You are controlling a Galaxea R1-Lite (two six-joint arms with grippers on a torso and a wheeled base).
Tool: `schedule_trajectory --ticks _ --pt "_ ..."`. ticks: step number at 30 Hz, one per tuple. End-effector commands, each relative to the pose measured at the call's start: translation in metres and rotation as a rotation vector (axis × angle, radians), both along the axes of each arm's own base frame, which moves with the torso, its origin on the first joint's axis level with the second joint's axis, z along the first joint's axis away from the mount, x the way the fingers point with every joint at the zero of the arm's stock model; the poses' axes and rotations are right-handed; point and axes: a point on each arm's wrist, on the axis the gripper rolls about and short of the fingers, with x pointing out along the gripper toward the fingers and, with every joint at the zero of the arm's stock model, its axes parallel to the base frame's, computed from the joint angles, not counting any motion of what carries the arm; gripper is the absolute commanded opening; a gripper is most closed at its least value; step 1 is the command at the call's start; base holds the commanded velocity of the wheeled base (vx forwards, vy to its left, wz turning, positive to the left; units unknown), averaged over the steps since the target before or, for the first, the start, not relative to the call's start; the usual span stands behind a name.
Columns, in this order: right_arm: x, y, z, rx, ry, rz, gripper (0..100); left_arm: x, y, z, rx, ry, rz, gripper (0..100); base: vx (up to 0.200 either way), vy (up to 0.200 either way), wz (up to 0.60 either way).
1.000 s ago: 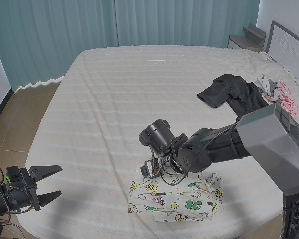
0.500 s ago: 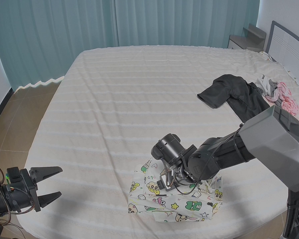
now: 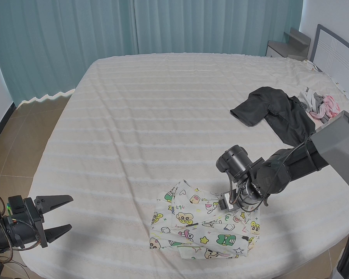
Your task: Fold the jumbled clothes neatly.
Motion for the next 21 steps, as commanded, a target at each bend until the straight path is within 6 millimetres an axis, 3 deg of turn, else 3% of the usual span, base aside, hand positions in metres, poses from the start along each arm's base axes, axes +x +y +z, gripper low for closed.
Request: schedule_trajectory --ticks 1,4,7,15,21 --pt "0.0 -0.008 0.011 0.017 -0.025 -0.021 100 0.0 0.0 0.0 0.0 0.001 0.001 100 0.0 0.0 0.0" --pt "-0.006 0.002 0.029 0.078 -0.083 0.015 100 0.0 0.0 -0.001 0.0 0.004 0.001 100 0.0 0.0 0.0" --pt "-0.015 0.028 0.042 0.164 -0.122 0.116 100 0.0 0.001 -0.001 0.0 0.004 0.007 100 0.0 0.0 0.0" --pt "-0.021 0.066 0.019 0.159 -0.089 0.193 100 0.006 0.006 -0.001 -0.008 0.001 0.045 100 0.0 0.0 0.0" --pt "-0.021 0.074 0.016 0.161 -0.09 0.208 100 0.009 0.009 -0.003 -0.026 0.01 0.035 100 0.0 0.0 0.0"
